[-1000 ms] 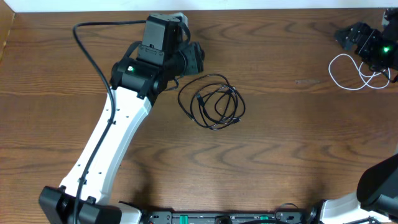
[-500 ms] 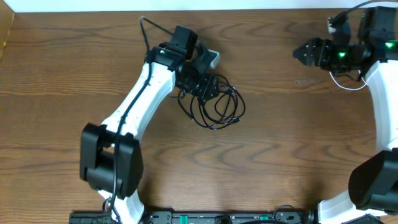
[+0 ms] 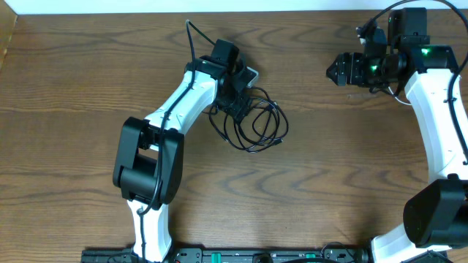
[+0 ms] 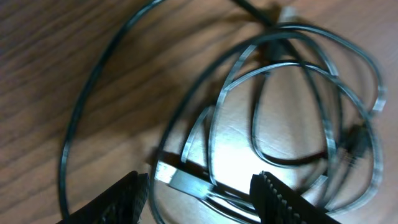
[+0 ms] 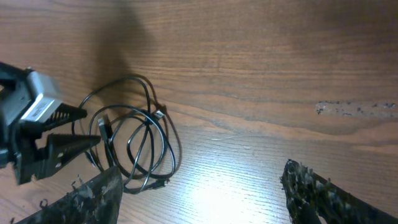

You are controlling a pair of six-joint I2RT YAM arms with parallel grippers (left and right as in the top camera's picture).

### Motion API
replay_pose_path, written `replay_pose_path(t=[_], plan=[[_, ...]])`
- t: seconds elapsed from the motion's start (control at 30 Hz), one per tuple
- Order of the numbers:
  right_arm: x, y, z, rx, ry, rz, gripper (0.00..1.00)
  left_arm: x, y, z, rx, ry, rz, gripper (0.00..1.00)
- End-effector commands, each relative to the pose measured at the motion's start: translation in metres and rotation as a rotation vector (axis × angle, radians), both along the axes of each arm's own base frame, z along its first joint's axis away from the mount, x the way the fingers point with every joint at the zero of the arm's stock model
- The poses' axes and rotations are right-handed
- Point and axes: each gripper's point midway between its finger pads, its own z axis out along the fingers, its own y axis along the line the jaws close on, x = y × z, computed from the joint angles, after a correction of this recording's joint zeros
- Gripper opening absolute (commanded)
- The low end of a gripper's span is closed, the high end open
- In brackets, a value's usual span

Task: Untangle cables

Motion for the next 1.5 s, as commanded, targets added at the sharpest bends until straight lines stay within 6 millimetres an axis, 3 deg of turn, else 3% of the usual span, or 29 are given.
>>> replay_pose_path(t=[0.0, 0.3, 0.37, 0.4, 0.43, 0.47, 0.6, 0.67, 0.77, 0.8, 0.87, 0.9, 0.97, 1.07, 1.2, 1.23, 1.33, 1.47], plan=[[-0.001, 0.003, -0.004, -0.021, 0.001, 0.028, 0.79, 0.002, 0.012, -0.020, 0.073, 0.007, 0.006, 0.58], [0.000, 0.003, -0.004, -0.031, -0.008, 0.041, 0.81, 0.006, 0.005, -0.042, 0.067, 0.030, 0.055, 0.54], [-0.001, 0.003, -0.005, -0.032, -0.006, 0.042, 0.81, 0.007, 0.005, -0.042, 0.066, 0.032, 0.062, 0.42], [-0.001, 0.003, -0.005, -0.032, -0.005, 0.042, 0.81, 0.006, 0.005, -0.042, 0.066, 0.033, 0.065, 0.32], [-0.001, 0.003, -0.005, -0.032, -0.004, 0.042, 0.81, 0.007, 0.005, -0.042, 0.066, 0.033, 0.066, 0.15], [-0.001, 0.003, -0.005, -0.032, -0.004, 0.042, 0.81, 0.007, 0.005, -0.042, 0.065, 0.030, 0.066, 0.08], [-0.001, 0.003, -0.005, -0.031, -0.003, 0.042, 0.82, 0.022, 0.021, -0.031, 0.134, -0.014, 0.226, 0.07], [-0.001, 0.003, -0.005, -0.031, -0.002, 0.042, 0.83, 0.032, 0.025, -0.007, 0.136, -0.064, 0.295, 0.07], [-0.002, 0.003, -0.005, -0.030, 0.000, 0.042, 0.83, 0.039, 0.015, 0.075, 0.021, -0.209, 0.322, 0.07], [-0.002, 0.005, -0.005, -0.020, 0.001, 0.047, 0.83, 0.038, 0.013, 0.099, -0.008, -0.257, 0.320, 0.07], [-0.003, 0.009, -0.004, 0.002, 0.001, 0.058, 0.83, 0.034, 0.010, 0.128, -0.043, -0.311, 0.313, 0.07], [-0.004, 0.015, -0.003, 0.035, 0.002, 0.074, 0.83, 0.028, 0.007, 0.155, -0.076, -0.361, 0.306, 0.07], [-0.005, 0.019, -0.003, 0.062, 0.003, 0.088, 0.83, 0.022, 0.005, 0.183, -0.115, -0.412, 0.308, 0.08], [-0.006, 0.024, -0.007, 0.074, 0.008, 0.099, 0.83, 0.007, -0.007, 0.239, -0.268, -0.499, 0.263, 0.07], [-0.008, 0.031, -0.010, 0.074, 0.012, 0.115, 0.83, -0.004, -0.016, 0.296, -0.422, -0.600, 0.239, 0.07], [-0.009, 0.035, -0.011, 0.074, 0.013, 0.127, 0.84, -0.009, -0.016, 0.321, -0.480, -0.653, 0.243, 0.08], [-0.010, 0.043, -0.011, 0.073, 0.007, 0.145, 0.84, -0.019, -0.011, 0.366, -0.570, -0.758, 0.255, 0.07], [-0.009, 0.047, -0.010, 0.073, -0.002, 0.155, 0.84, -0.030, -0.006, 0.404, -0.661, -0.839, 0.274, 0.07]])
